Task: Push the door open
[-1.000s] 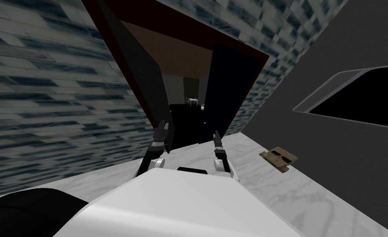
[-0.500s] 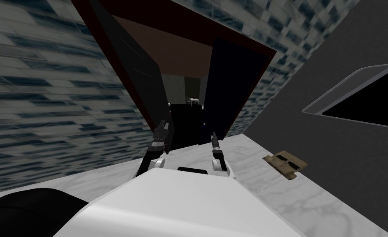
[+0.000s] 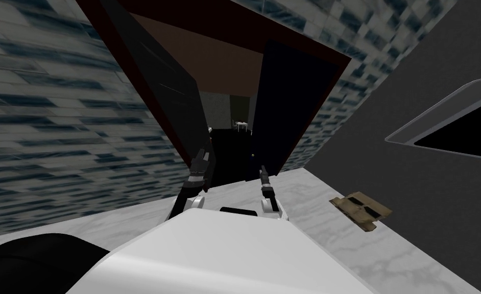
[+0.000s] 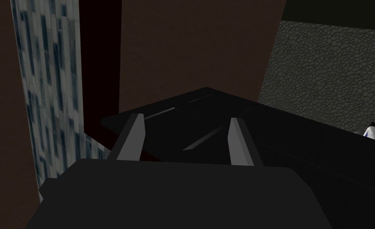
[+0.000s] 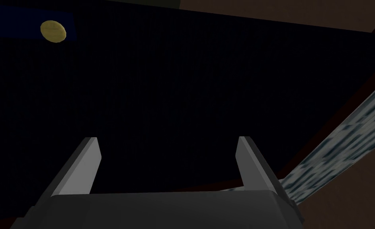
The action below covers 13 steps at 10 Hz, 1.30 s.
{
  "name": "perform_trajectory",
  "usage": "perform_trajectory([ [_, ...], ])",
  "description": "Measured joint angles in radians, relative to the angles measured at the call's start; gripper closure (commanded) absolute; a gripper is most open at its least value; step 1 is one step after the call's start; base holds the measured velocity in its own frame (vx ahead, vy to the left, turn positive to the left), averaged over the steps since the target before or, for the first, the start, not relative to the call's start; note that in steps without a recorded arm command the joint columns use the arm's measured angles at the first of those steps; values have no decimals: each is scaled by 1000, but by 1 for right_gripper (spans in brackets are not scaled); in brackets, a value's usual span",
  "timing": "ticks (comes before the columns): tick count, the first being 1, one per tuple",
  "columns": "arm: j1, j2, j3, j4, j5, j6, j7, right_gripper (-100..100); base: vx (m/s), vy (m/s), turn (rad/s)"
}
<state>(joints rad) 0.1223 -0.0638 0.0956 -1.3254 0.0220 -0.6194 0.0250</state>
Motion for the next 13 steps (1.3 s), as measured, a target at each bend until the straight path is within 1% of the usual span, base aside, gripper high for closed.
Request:
perform_trajectory([
  [2, -23, 4, 2, 50, -2, -11, 1, -100, 54, -55, 40],
  [3, -28, 6, 6, 76, -3, -20, 0, -100, 86, -97, 50],
  [5, -52, 11, 12, 134, -6, -33, 0, -100, 90, -74, 55],
  [9, -82, 25, 24, 222, -8, -53, 3, -100, 58, -59, 34],
  [10, -101, 28, 25, 260, -10, -62, 3, -100, 81, -85, 49],
  [12, -109, 32, 34, 301, -12, -74, -1, -100, 88, -74, 43],
  [13, -119, 36, 37, 328, -13, -79, -1, -100, 72, -65, 47],
])
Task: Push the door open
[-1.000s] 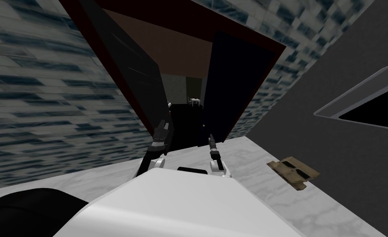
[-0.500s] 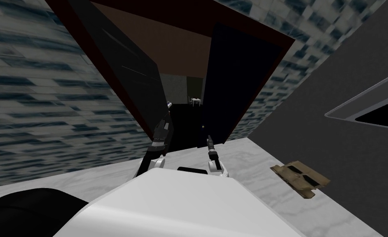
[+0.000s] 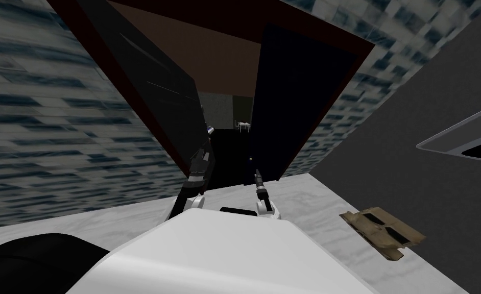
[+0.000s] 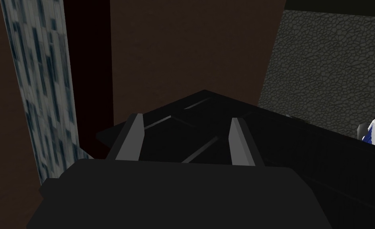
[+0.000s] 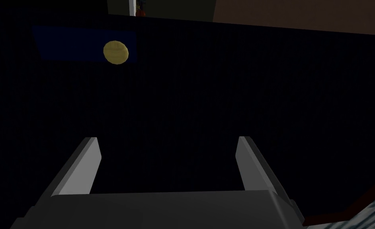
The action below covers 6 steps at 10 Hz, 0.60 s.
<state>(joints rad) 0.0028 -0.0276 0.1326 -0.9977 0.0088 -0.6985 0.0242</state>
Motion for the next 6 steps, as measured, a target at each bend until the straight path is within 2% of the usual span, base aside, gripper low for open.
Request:
perform_trajectory([
  [6, -53, 29, 16, 145, -5, -35, 3, -100, 87, -71, 36],
])
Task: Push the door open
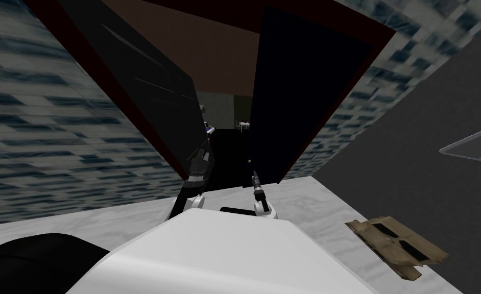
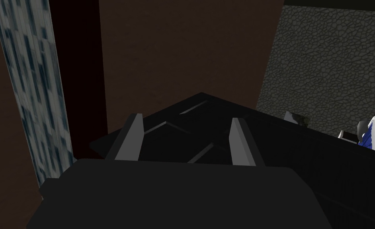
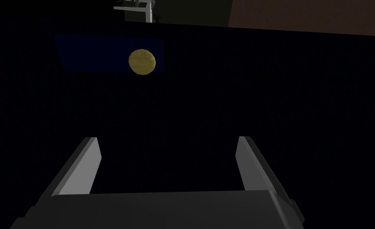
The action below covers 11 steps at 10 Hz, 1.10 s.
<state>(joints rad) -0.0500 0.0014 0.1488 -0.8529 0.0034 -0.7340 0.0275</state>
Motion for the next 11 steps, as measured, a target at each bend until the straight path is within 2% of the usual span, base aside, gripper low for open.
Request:
perform_trajectory([
  [4, -38, 27, 10, 96, -4, -21, 4, -100, 117, -77, 42],
  [8, -60, 43, 18, 155, -7, -32, 2, -100, 70, -48, 16],
  [9, -61, 43, 18, 157, -7, -34, 2, -100, 83, 7, 26],
  [11, -56, 6, 17, 151, -7, -32, 1, -100, 178, 44, 23],
])
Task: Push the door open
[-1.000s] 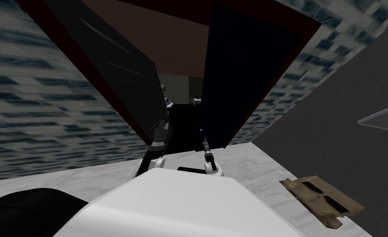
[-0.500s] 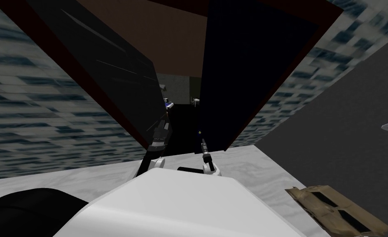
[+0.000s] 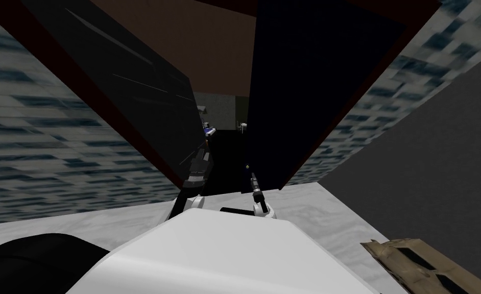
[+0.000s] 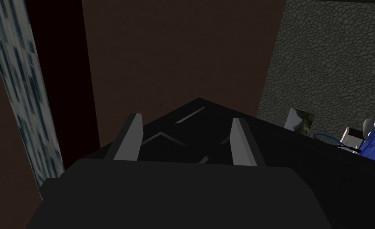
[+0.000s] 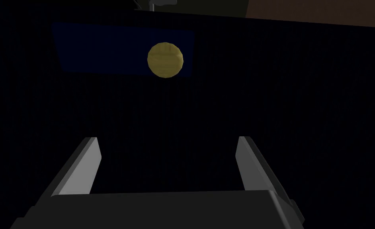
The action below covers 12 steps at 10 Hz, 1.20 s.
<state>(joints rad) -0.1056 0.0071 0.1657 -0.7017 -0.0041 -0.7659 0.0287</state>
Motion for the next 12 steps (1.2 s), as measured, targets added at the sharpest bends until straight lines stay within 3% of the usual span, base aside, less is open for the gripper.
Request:
perform_trajectory([
  [1, -5, -16, -3, 3, -2, 2, -2, -100, 204, 65, 24],
  [3, -14, -26, -8, 15, -5, -1, -1, -100, 201, 41, 20],
  [5, -12, -16, -11, 10, -6, 3, -2, -100, 183, 30, 26],
  [6, -22, 0, -15, 28, -9, -3, -2, -100, 155, 40, 10],
  [7, -13, 18, -16, 15, -9, 1, -1, -100, 58, 15, -12],
  [8, -11, 20, -16, 13, -9, 2, -1, 100, -11, -2, 11],
  [12, -14, 18, -16, 16, -9, 2, -1, 100, -12, -3, 1],
])
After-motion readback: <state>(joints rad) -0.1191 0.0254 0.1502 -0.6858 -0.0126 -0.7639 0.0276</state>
